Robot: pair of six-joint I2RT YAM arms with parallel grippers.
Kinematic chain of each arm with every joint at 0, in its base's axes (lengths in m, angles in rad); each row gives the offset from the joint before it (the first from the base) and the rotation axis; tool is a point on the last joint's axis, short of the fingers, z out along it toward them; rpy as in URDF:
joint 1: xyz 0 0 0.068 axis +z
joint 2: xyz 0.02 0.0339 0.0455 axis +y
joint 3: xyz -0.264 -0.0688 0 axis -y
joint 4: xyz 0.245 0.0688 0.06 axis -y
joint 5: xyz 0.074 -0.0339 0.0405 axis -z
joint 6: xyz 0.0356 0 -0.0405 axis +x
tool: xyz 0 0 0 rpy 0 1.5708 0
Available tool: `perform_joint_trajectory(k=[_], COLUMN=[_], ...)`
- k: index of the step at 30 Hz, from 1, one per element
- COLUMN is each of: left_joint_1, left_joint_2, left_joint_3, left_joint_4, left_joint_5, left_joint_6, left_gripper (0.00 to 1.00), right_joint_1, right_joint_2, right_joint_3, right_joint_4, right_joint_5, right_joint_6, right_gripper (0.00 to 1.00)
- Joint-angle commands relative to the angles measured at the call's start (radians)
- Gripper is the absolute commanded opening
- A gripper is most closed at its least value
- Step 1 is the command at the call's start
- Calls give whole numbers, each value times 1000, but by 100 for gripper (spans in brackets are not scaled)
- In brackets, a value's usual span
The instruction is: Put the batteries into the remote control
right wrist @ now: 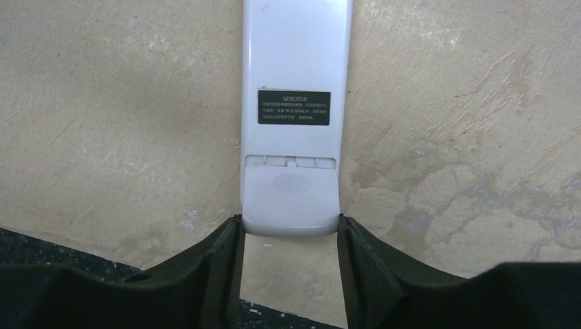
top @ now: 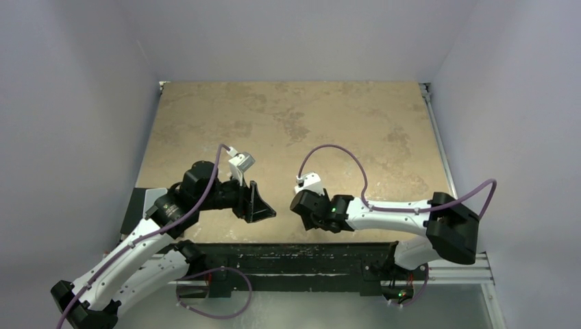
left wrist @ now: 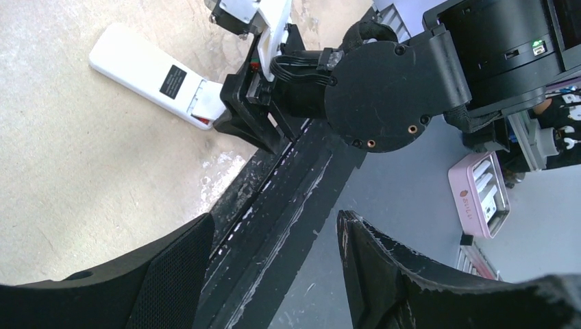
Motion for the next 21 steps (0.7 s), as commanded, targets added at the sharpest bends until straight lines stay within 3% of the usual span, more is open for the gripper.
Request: perform_joint_trajectory(k=[1,21], left_joint_1=[3,4], left_joint_2=[-6,-3], left_joint_3=[7,8], left_joint_4=[33,35], left_joint_5=[21,26], left_joint_6=[23,24], left_gripper=[66,66], right_joint_1=[-9,-22], right_joint_2=[19,39], right_joint_3=[42,44], right_joint_4=[-24,-33], right_joint_5=[40,53], right_joint_6=[34,3], right_gripper=[37,38])
